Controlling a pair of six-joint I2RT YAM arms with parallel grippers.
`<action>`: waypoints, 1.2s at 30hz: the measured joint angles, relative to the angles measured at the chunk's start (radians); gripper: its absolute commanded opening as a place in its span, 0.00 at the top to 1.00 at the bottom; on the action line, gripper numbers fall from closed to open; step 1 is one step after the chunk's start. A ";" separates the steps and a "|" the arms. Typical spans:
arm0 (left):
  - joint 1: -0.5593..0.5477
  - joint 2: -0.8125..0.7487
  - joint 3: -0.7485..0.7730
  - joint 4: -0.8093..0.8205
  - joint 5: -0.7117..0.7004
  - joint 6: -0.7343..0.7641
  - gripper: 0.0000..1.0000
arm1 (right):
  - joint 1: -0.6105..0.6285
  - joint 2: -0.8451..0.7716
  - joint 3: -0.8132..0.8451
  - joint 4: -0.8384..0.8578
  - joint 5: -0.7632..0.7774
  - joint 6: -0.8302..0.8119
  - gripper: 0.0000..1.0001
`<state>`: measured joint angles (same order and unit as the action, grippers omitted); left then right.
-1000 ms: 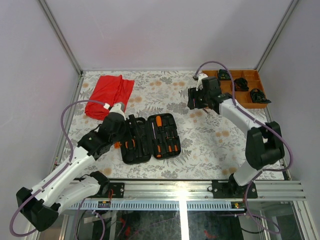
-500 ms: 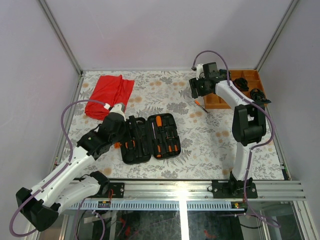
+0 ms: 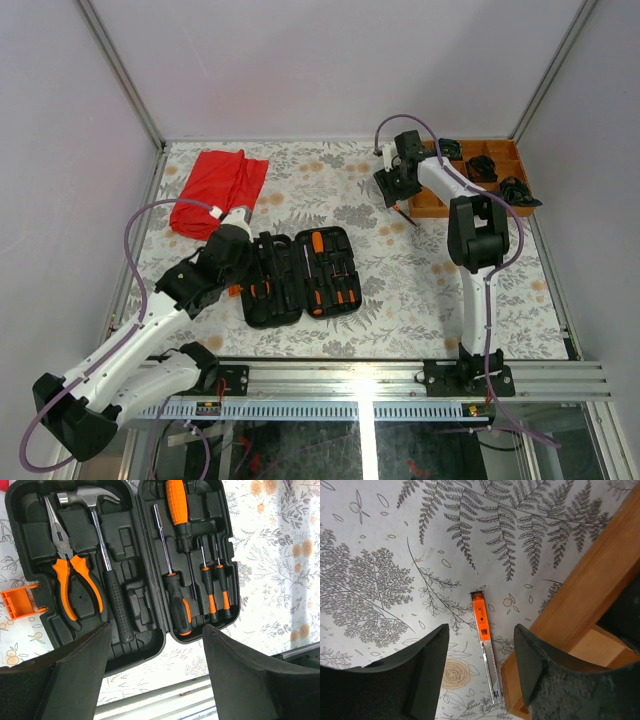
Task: Sort the tools into containers
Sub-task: Pick up the screwdriver from the center of the board.
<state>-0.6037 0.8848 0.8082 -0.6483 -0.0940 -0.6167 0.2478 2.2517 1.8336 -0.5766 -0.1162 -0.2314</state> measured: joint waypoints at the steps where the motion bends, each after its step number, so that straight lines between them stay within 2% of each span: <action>1: 0.000 0.001 0.000 0.000 0.000 0.001 0.28 | 0.000 0.008 0.005 -0.006 0.001 -0.003 0.40; 7: 0.000 0.005 0.000 0.001 0.002 0.003 0.28 | 0.003 0.035 0.017 -0.026 0.020 -0.008 0.42; 12: 0.000 0.004 -0.002 0.004 0.010 0.005 0.28 | 0.011 0.063 0.042 -0.042 0.057 -0.005 0.46; 28: 0.000 0.002 -0.058 0.026 0.021 -0.019 0.29 | 0.010 0.086 0.075 -0.075 0.068 0.083 0.86; 33: 0.007 0.006 -0.080 0.027 -0.027 -0.066 0.28 | 0.009 0.063 0.041 -0.065 0.051 0.099 0.92; 36: 0.033 0.005 -0.080 0.027 -0.052 -0.088 0.27 | 0.009 0.013 -0.038 -0.052 0.038 0.118 0.96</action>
<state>-0.5705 0.8902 0.7277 -0.6212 -0.1459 -0.7044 0.2569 2.2650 1.7958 -0.6289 -0.0784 -0.1131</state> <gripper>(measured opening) 0.721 0.166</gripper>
